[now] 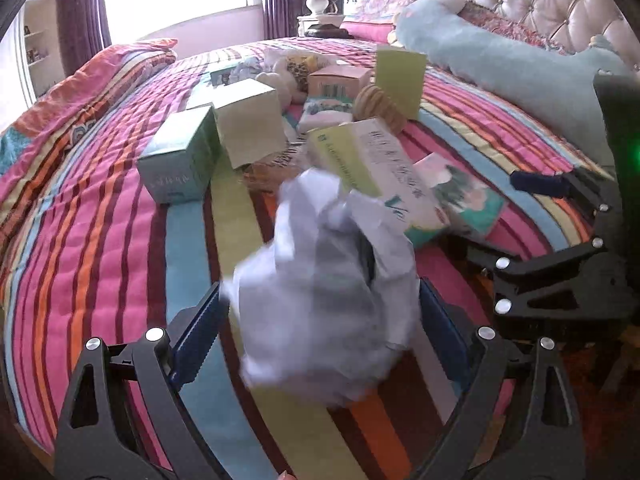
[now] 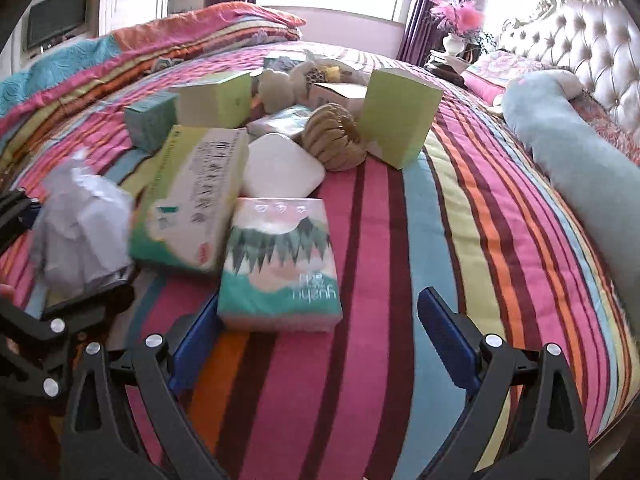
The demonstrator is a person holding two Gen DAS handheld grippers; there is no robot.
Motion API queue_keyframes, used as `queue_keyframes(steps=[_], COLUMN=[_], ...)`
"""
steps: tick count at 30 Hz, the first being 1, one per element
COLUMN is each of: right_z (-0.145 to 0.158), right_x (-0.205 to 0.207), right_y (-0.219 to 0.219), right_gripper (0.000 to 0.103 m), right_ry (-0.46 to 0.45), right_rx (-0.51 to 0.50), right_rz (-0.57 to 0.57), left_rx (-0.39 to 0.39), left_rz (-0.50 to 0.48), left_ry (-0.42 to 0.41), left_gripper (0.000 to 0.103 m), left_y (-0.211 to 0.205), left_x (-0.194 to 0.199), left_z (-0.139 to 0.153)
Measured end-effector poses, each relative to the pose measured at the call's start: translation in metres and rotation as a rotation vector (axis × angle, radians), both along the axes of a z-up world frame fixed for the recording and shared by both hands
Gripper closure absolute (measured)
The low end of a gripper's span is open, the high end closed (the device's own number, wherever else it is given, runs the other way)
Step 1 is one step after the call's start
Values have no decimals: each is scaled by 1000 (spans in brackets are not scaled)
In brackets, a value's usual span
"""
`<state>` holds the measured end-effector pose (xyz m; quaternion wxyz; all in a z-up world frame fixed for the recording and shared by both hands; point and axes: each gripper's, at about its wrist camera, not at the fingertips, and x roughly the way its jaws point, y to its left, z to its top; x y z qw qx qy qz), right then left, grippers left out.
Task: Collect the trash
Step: 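Grasp the crumpled white paper with the left gripper while the right gripper grasps the green tissue pack, then lower both held items into the wastebasket and open both grippers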
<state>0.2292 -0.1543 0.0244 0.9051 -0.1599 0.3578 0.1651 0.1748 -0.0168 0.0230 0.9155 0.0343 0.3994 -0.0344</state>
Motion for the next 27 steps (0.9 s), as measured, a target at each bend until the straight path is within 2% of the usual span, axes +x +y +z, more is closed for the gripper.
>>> queue_keyframes(steps=[3, 6, 7, 8, 9, 10, 11, 12, 13, 16, 21, 24, 27], right_z=[2, 3, 2, 1, 0, 1, 2, 3, 5, 8, 35, 51, 52], right_x=[9, 17, 22, 25, 28, 30, 29, 26, 22, 18, 3, -32, -85], right_y=[4, 9, 11, 12, 11, 8, 6, 5, 3, -9, -37, -46, -55], right_gripper=[13, 14, 18, 31, 49, 55, 55, 55, 55, 55, 55, 55, 55], right_ry=[7, 0, 7, 25, 52, 92, 103, 96, 87, 96, 91, 76, 102], right_rx=[6, -2, -8, 2, 31, 79, 95, 85, 83, 136, 237, 271, 310], right_rz=[-1, 17, 16, 21, 32, 45, 39, 29, 24, -6, -40, 11, 62], left_rx=[0, -65, -85, -101, -108, -96, -77, -89, -132, -204, -240, -223, -236], left_rz=[25, 47, 52, 51, 51, 58, 72, 77, 78, 102, 100, 28, -48], left_ry=[12, 45, 45, 46, 44, 38, 25, 22, 14, 6, -42, -93, -72], left_gripper=[13, 13, 13, 14, 20, 26, 41, 42, 43, 43, 43, 43, 43], left_y=[9, 23, 27, 30, 32, 33, 36, 40, 46, 61, 67, 62, 54], left_x=[10, 21, 22, 22, 21, 21, 18, 15, 12, 8, -11, -50, -104], left_z=[-2, -5, -6, -7, -7, -7, -7, -7, -6, -2, 25, 48, 49])
